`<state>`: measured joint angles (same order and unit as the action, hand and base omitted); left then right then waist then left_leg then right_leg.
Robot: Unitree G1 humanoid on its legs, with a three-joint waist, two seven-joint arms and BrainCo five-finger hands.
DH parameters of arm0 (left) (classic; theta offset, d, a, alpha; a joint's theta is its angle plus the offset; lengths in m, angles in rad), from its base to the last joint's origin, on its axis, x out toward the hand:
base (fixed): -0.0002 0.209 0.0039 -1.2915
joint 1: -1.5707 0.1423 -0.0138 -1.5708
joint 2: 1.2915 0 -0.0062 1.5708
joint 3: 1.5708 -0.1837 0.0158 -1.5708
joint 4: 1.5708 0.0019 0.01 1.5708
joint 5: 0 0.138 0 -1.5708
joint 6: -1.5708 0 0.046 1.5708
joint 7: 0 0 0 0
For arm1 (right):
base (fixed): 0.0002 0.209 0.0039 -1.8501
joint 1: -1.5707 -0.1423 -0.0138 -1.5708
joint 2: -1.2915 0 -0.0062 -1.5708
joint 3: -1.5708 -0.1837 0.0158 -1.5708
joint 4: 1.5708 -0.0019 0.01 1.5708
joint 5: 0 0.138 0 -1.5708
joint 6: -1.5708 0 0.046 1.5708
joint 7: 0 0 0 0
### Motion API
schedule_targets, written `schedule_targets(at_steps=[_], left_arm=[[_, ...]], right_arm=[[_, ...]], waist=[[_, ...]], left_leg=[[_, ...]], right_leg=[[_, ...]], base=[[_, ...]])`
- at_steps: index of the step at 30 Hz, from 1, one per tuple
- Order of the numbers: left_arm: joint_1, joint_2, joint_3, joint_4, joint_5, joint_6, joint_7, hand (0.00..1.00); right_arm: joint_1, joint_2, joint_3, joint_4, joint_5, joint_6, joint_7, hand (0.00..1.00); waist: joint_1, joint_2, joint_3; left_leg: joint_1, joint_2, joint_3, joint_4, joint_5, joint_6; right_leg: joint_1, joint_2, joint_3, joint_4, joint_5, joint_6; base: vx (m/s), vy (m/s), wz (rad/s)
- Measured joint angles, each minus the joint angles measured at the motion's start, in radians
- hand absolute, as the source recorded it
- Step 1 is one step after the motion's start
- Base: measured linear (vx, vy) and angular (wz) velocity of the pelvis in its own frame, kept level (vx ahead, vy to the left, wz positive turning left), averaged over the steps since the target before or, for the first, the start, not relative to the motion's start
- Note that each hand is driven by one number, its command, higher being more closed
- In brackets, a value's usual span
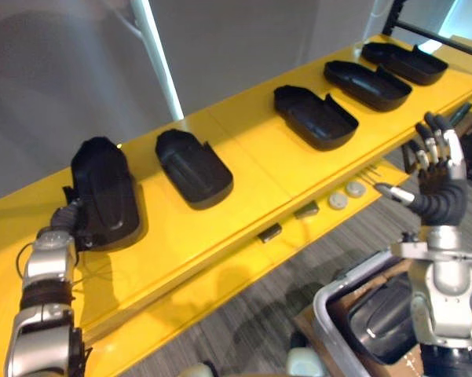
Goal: Walk over and take plastic housings, then place them on the shelf
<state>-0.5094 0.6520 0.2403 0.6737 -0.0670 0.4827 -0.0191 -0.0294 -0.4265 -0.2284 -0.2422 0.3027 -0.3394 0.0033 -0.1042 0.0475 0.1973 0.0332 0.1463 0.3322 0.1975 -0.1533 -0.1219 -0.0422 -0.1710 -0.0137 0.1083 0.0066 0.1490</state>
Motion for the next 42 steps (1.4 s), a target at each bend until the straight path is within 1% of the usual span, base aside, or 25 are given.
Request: schedule_targets(at_steps=[2, 3, 5, 8, 11, 14, 17, 19, 23, 25, 27, 34, 35, 38, 42], left_arm=[[-0.003, 0.039, -0.018, 0.022, 0.012, 0.029, -0.018, 1.0], [-0.006, 0.053, -0.019, 0.033, 0.041, 0.04, -0.033, 1.0], [-0.024, 0.06, -0.019, 0.062, 0.075, 0.056, -0.048, 1.0], [-0.037, 0.06, -0.019, 0.088, 0.109, 0.067, -0.072, 1.0], [-0.04, 0.062, -0.017, 0.104, 0.127, 0.09, -0.071, 1.0], [-0.045, 0.07, -0.016, 0.112, 0.16, 0.095, -0.071, 1.0], [-0.051, 0.095, 0.006, 0.15, 0.166, 0.101, -0.071, 1.0], [-0.051, 0.096, 0.032, 0.167, 0.165, 0.102, -0.07, 1.0], [-0.05, 0.095, 0.043, 0.174, 0.16, 0.11, -0.068, 1.0], [-0.044, 0.095, 0.062, 0.175, 0.159, 0.113, -0.06, 1.0], [-0.04, 0.095, 0.065, 0.181, 0.154, 0.116, -0.031, 1.0], [-0.025, 0.095, 0.071, 0.184, 0.145, 0.11, -0.006, 1.0], [-0.017, 0.094, 0.072, 0.184, 0.144, 0.106, 0.0, 0.0], [0.003, 0.094, 0.073, 0.184, 0.143, 0.103, 0.003, 0.0], [0.02, 0.089, 0.074, 0.185, 0.143, 0.096, 0.003, 0.0]], right_arm=[[-0.019, -0.001, 0.006, 0.018, 0.001, 0.0, 0.0, 0.0], [-0.024, -0.001, 0.009, 0.026, 0.001, 0.0, 0.0, 0.0], [-0.023, -0.001, 0.017, 0.029, 0.006, 0.001, -0.001, 0.0], [-0.024, -0.001, 0.026, 0.03, 0.007, 0.001, 0.0, 0.0], [-0.024, -0.001, 0.035, 0.037, 0.008, 0.001, 0.002, 0.0], [-0.024, -0.001, 0.042, 0.055, 0.011, 0.001, 0.008, 0.0], [-0.023, -0.001, 0.045, 0.063, 0.038, 0.001, 0.02, 0.0], [-0.022, -0.001, 0.045, 0.064, 0.04, 0.001, 0.02, 0.0], [-0.022, -0.001, 0.057, 0.063, 0.046, 0.001, 0.02, 0.0], [-0.022, -0.001, 0.066, 0.063, 0.045, 0.004, 0.02, 0.0], [-0.022, -0.001, 0.066, 0.063, 0.046, 0.015, 0.02, 0.0], [-0.022, -0.001, 0.066, 0.063, 0.048, 0.022, 0.021, 0.0], [-0.022, -0.001, 0.066, 0.063, 0.049, 0.023, 0.021, 0.0], [-0.022, -0.001, 0.064, 0.063, 0.057, 0.033, 0.025, 0.0], [-0.024, -0.001, 0.062, 0.063, 0.077, 0.033, 0.04, 0.0]], waist=[[-0.011, 0.0, 0.0], [-0.017, 0.0, 0.0], [-0.019, 0.0, 0.0], [-0.019, -0.001, -0.001], [-0.019, -0.004, -0.002], [-0.019, -0.009, -0.005], [-0.02, -0.011, -0.006], [-0.021, -0.011, -0.006], [-0.018, -0.013, -0.008], [-0.019, -0.013, -0.008], [-0.019, -0.014, -0.008], [-0.02, -0.016, -0.009], [-0.021, -0.016, -0.009], [-0.024, -0.016, -0.009], [-0.024, -0.017, -0.011]], left_leg=[[0.0, 0.0, 0.007, 0.0, 0.0, 0.0], [-0.001, 0.0, 0.01, -0.001, 0.0, 0.0], [-0.001, 0.0, 0.01, -0.001, 0.0, 0.0], [-0.001, 0.002, 0.011, 0.0, 0.0, 0.0], [-0.002, 0.002, 0.014, 0.003, 0.0, 0.0], [-0.002, 0.002, 0.016, 0.005, 0.0, 0.0], [-0.002, 0.005, 0.02, 0.007, 0.0, 0.0], [-0.001, 0.007, 0.019, 0.007, 0.0, 0.0], [-0.001, 0.008, 0.012, 0.007, 0.0, 0.0], [-0.002, 0.009, 0.012, 0.007, 0.0, 0.0], [-0.001, 0.009, 0.012, 0.007, 0.0, 0.0], [-0.001, 0.01, 0.013, 0.007, 0.0, 0.0], [-0.001, 0.011, 0.014, 0.007, 0.0, 0.0], [-0.001, 0.012, 0.014, 0.006, 0.0, 0.0], [0.0, 0.011, 0.014, 0.006, 0.0, 0.0]], right_leg=[[-0.006, 0.002, 0.009, 0.0, 0.002, 0.0], [-0.008, 0.003, 0.012, -0.001, 0.004, -0.001], [-0.008, 0.002, 0.012, -0.001, 0.006, -0.001], [-0.006, 0.002, 0.013, -0.009, 0.012, -0.002], [-0.006, 0.003, 0.017, -0.015, 0.018, -0.002], [-0.005, 0.005, 0.018, -0.017, 0.021, -0.003], [-0.002, 0.008, 0.021, -0.03, 0.028, -0.002], [0.004, 0.008, 0.02, -0.037, 0.031, -0.001], [0.01, 0.007, 0.015, -0.04, 0.032, -0.002], [0.01, 0.007, 0.015, -0.041, 0.032, -0.002], [0.011, 0.008, 0.014, -0.042, 0.033, -0.002], [0.012, 0.009, 0.014, -0.046, 0.035, -0.003], [0.012, 0.009, 0.015, -0.048, 0.036, -0.003], [0.012, 0.01, 0.015, -0.048, 0.037, -0.003], [0.013, 0.01, 0.015, -0.049, 0.037, -0.003]], base=[[0.0, 0.003, -0.11], [0.0, 0.002, -0.08], [0.0, 0.001, -0.02], [-0.01, 0.002, -0.01], [-0.02, 0.003, -0.03], [-0.01, 0.0, -0.01], [-0.01, -0.001, -0.03], [0.0, 0.002, 0.02], [0.0, 0.007, 0.03], [0.0, 0.0, 0.0], [0.0, 0.0, 0.0], [0.0, 0.0, 0.0], [0.0, 0.0, 0.0], [0.0, 0.0, 0.0], [0.0, 0.0, 0.0]])
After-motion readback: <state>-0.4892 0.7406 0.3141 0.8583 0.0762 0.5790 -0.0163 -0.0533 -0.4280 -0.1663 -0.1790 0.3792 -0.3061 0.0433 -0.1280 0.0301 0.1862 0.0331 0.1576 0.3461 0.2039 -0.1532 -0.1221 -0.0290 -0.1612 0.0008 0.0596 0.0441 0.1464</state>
